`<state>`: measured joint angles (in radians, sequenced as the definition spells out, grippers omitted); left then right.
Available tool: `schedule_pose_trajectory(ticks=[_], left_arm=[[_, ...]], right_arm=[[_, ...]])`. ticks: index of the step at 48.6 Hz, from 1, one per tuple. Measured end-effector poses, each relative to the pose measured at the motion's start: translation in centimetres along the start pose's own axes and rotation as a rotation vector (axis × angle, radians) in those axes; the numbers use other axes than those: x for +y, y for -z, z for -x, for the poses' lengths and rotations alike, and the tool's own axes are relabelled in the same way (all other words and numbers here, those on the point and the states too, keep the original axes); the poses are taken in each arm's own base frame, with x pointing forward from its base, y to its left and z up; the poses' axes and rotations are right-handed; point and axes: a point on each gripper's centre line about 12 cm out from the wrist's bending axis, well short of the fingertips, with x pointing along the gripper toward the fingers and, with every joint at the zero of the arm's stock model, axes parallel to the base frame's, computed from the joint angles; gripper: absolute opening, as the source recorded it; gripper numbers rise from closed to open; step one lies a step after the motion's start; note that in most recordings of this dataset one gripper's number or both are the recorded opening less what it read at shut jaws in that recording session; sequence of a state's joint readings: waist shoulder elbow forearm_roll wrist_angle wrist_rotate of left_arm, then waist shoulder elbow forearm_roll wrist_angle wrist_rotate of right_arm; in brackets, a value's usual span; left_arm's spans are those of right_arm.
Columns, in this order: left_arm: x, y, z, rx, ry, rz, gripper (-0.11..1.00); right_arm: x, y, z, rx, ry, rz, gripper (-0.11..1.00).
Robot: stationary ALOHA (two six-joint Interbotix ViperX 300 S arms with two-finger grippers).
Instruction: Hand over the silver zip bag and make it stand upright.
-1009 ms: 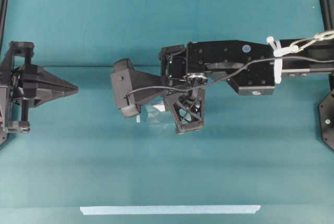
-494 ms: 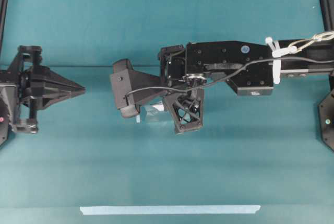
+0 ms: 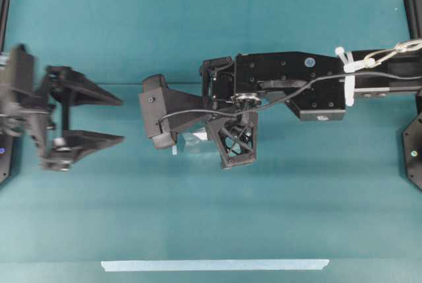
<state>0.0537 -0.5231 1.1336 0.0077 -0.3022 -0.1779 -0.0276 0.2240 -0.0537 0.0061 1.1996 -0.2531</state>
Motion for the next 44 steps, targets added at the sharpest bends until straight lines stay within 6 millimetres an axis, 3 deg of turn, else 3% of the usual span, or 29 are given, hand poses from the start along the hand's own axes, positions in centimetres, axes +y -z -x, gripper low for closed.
schedule_pose_trajectory(ticks=[18,44], left_arm=[[-0.4,2.7,-6.6,0.016,0.027,-0.006,0.96],[-0.1,5.2,-11.5,0.017,0.027,-0.004,0.96]], right_arm=[[0.0,0.2,-0.3,0.005,0.001,-0.003,0.03],[-0.2,0.0,-0.5,-0.014,0.007,-0.002,0.03]])
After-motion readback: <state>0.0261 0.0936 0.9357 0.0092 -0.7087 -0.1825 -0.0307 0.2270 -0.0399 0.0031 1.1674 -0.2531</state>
